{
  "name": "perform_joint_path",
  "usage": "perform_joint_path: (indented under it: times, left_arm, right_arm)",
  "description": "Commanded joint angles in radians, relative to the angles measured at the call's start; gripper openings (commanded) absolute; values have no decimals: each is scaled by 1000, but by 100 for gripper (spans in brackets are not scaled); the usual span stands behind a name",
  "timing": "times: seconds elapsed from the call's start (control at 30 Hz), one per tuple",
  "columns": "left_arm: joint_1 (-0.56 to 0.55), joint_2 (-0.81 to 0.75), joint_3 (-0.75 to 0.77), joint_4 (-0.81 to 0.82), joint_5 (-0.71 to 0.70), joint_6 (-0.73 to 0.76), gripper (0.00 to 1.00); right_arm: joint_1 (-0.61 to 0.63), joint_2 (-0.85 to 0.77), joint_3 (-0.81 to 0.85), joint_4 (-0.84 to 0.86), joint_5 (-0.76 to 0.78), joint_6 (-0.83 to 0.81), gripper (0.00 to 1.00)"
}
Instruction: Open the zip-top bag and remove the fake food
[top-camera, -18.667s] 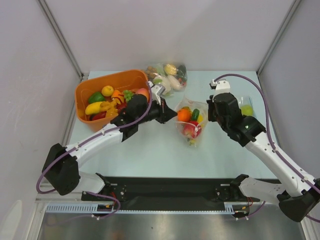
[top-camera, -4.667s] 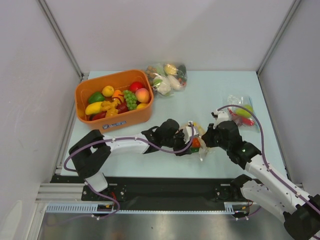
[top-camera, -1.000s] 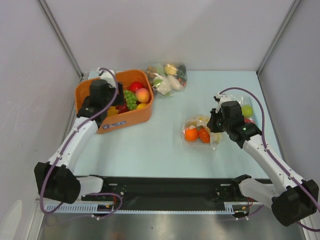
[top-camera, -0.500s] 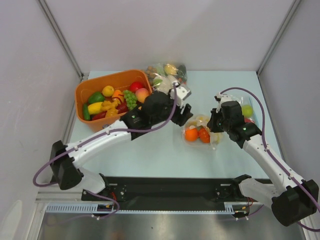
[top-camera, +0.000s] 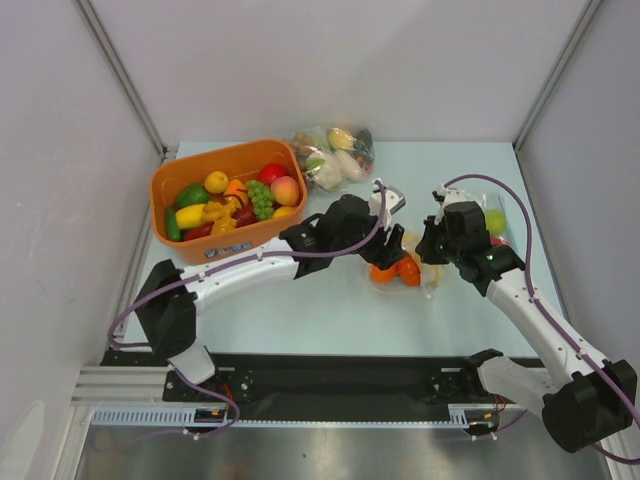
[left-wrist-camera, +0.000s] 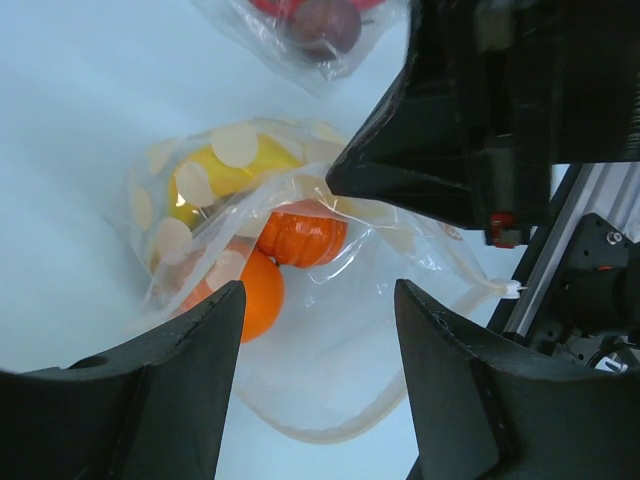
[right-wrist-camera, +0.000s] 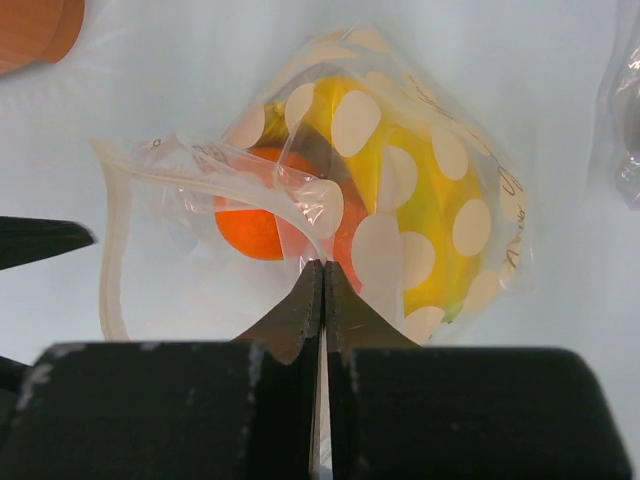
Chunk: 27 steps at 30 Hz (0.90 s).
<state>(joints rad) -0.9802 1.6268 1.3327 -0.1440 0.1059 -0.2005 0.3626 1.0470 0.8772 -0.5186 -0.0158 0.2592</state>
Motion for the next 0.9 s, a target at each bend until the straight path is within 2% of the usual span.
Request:
perform_joint_path:
  times: [0.0,0.13,0.63,0.87]
  left_arm:
    - [-8,51,33,6,9,-69,66]
    - [-8,79,39,-31,-41,-80,66]
    - [-5,180,17,-14,-69,-112,71]
    - [-11,114,-73,86,-9,-120,70]
  right_arm:
    - [-7,-15,28,3,7,12,0]
    - [-7,-31,22,-4,-4,21,0]
    - [9,-27,-7,40,-65,63,0]
    - [13,2,-10,68,-67,75,0]
